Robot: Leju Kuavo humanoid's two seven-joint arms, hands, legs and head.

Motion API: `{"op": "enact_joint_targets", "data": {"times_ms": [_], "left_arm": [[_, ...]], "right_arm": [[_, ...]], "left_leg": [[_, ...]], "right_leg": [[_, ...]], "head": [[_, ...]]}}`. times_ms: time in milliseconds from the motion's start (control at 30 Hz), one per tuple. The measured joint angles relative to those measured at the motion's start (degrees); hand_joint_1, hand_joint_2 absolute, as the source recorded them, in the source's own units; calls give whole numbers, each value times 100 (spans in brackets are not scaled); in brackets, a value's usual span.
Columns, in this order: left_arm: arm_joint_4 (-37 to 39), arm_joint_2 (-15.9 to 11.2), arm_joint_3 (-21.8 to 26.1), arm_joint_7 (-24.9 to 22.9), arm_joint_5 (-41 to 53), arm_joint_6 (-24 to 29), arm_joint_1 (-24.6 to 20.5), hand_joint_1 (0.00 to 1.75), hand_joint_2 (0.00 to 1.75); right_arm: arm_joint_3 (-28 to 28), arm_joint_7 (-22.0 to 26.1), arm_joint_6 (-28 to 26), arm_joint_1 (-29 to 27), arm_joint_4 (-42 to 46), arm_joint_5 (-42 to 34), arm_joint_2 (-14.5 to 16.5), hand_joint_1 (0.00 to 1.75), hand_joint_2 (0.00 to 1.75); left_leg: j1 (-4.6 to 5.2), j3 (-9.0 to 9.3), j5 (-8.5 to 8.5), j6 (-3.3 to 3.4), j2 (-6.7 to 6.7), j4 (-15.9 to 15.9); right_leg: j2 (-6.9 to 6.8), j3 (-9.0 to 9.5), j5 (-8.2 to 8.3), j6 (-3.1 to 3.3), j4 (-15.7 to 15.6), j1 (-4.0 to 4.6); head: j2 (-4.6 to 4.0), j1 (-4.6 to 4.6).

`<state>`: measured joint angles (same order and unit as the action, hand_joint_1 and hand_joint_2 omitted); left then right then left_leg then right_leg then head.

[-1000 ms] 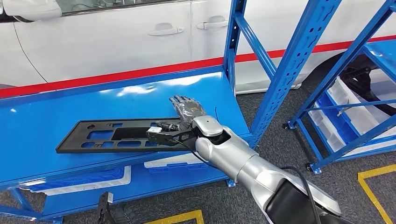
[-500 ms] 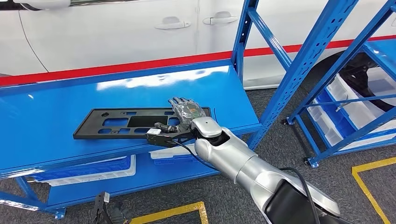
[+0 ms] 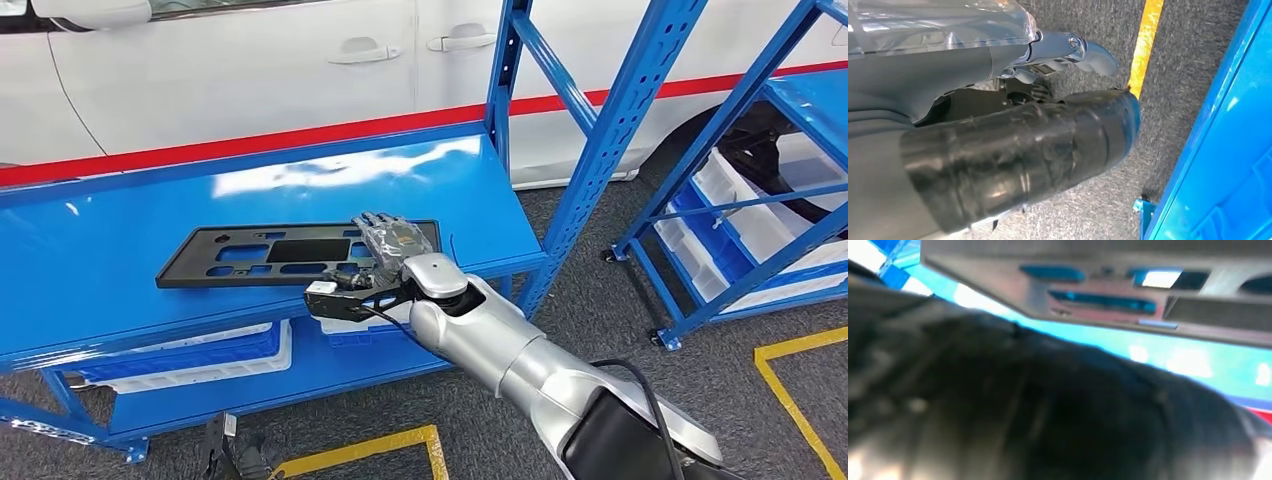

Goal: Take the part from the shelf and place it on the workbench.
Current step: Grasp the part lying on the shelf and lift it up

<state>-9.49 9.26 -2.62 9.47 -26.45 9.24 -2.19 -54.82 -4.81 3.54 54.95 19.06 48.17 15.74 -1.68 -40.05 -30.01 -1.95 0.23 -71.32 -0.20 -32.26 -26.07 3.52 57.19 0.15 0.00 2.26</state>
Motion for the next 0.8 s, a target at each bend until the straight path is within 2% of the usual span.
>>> {"op": "enact_joint_targets", "data": {"times_ms": [67,100,133,233,300,333,400,433,467,500,533,600,633,667,733,800], "left_arm": [[0,-7,-1,2,-1,-5,-7,0,0],[0,-6,-1,5,-1,-10,-9,0,0],[0,-5,-1,6,-3,-15,-10,0,0],[1,-7,0,7,-14,-21,-4,0,0],[0,-7,1,7,-15,-22,-6,0,0],[0,-7,2,7,-15,-22,-8,0,0],[0,-8,2,8,-15,-22,-5,0,0],[0,-9,2,8,-15,-22,-1,0,0],[0,-9,2,8,-15,-22,3,0,0],[0,-9,2,8,-15,-22,5,0,0],[0,-9,2,8,-16,-22,6,0,0],[0,13,5,9,-16,-23,4,0,0],[0,26,8,10,-16,-25,-1,0,0],[1,39,11,9,-16,-26,-6,0,0],[1,59,15,7,-22,-27,-5,0,0],[1,67,15,10,-30,-26,6,0,0]], "right_arm": [[0,4,25,-2,0,0,11,0,0],[0,7,39,-5,0,0,18,0,0],[0,9,51,-9,0,0,21,0,0],[0,10,62,-20,-1,0,25,0,0],[0,9,62,-17,-2,0,22,0,0],[0,9,62,-17,-2,0,22,0,0],[0,9,62,-30,-2,0,21,0,0],[0,9,62,-43,-2,0,21,0,0],[0,9,62,-57,-2,0,20,0,0],[0,9,62,-66,-2,0,20,0,0],[0,9,61,-64,-2,0,21,0,0],[0,9,60,-37,-1,0,22,0,0],[0,9,60,-19,-1,0,23,0,0],[0,9,60,-8,-1,0,23,0,0],[0,10,60,-1,-1,0,23,0,0],[0,14,66,0,0,-1,28,0,0]], "left_leg": [[-26,405,266,-70,2,719],[-22,531,328,-64,-10,950],[-19,581,320,-41,-23,1056],[-11,523,319,98,-46,1037],[-11,494,347,188,-41,1046],[-11,476,362,230,-36,1053],[11,424,390,286,-31,1053],[28,399,404,304,-30,1053],[49,379,416,320,-29,1053],[73,369,427,333,-30,1053],[102,370,436,343,-33,1054],[123,375,457,346,-32,1067],[113,369,475,331,-30,1077],[87,358,496,305,-24,1091],[64,355,544,236,-9,1146],[77,345,505,185,-3,1119]], "right_leg": [[11,-88,-58,-92,141,-42],[20,-131,-83,-135,211,-44],[31,-171,-97,-170,273,-35],[54,-243,-92,-227,358,-22],[47,-335,-243,-276,554,-43],[41,-447,-407,-302,808,-51],[34,-793,-783,-333,1557,-51],[33,-934,-885,-327,1856,-47],[34,-992,-892,-305,1992,-37],[34,-931,-788,-260,1895,-18],[36,-757,-603,-186,1586,15],[27,-331,-280,27,787,110],[19,-196,-196,115,504,157],[14,-142,-172,177,359,199],[16,-117,-110,232,230,232],[9,-37,10,231,33,185]], "head": [[0,4],[0,5],[0,5],[0,3],[0,2],[0,0],[0,0],[0,0],[0,0],[0,0],[0,-1],[0,21],[0,30],[0,38],[0,31],[0,31]]}}
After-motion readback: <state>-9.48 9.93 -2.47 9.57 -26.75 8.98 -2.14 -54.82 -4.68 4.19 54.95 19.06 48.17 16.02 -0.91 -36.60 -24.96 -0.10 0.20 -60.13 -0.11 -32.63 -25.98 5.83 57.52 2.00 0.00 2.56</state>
